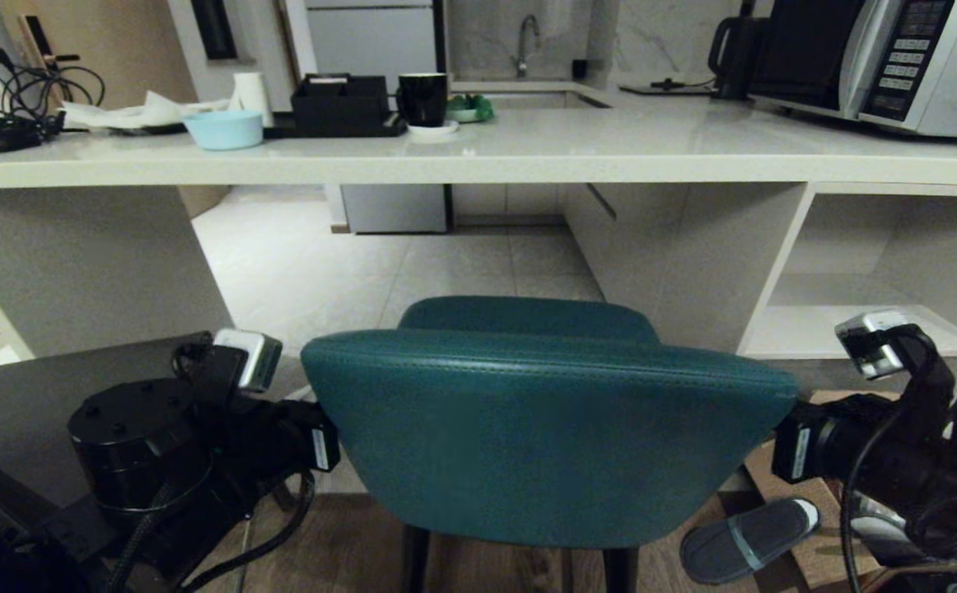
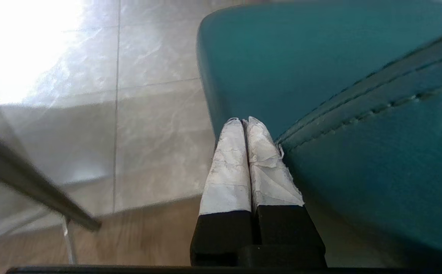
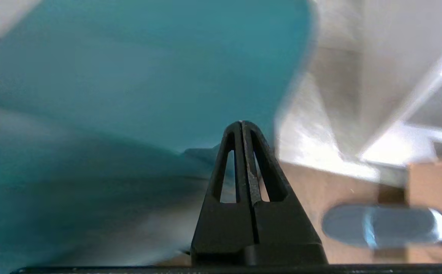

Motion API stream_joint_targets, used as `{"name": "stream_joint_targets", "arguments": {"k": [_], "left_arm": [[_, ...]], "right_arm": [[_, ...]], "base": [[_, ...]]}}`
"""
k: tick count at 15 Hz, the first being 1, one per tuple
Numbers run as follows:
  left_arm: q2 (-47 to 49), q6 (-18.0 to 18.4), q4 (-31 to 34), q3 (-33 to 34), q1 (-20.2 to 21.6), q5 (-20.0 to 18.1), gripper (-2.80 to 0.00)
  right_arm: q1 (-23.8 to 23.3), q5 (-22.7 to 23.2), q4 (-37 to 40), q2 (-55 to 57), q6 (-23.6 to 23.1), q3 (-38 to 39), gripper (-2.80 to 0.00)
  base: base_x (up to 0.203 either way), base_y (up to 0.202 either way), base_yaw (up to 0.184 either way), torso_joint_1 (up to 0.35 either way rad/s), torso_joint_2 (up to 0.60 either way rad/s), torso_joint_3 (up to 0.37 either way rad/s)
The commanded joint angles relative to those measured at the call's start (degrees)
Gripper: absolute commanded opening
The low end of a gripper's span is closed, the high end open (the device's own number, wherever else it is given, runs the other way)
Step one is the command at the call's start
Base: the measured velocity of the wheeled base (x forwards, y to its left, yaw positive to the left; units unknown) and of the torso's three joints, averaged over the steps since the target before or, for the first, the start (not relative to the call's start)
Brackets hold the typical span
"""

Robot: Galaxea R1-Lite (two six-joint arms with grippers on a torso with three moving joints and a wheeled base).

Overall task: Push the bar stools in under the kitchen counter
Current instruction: Push the blue chair back under the dining table

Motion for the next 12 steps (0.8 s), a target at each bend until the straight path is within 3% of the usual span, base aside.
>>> {"name": "stream_joint_targets", "arguments": {"k": [1, 4, 7, 12], "left_arm": [[1.37, 0.03, -0.45, -1.57, -0.60, 0.05, -2.80], [2.02, 0.02, -0.45, -1.44, -2.09, 0.13, -2.80], [2.58, -0.15, -0.45, -0.95, -4.53, 0.54, -2.80], [4.52, -0.24, -0.45, -1.05, -6.34, 2.15, -2.80]], "right_arm": [[2.75, -0.04, -0.38, 4.59, -0.13, -3.02, -2.80], [5.17, -0.23, -1.80, 9.15, -0.05, -6.86, -2.80], [5.34, -1.72, -6.07, 12.56, -0.05, -9.94, -2.80], [4.84, -2.31, -6.29, 16.41, -0.09, -14.74, -2.80]], "base": [[0.000, 0.000, 0.000, 0.000, 0.00, 0.000], [0.000, 0.000, 0.000, 0.000, 0.00, 0.000], [0.000, 0.000, 0.000, 0.000, 0.00, 0.000], [0.000, 0.000, 0.000, 0.000, 0.00, 0.000]]}}
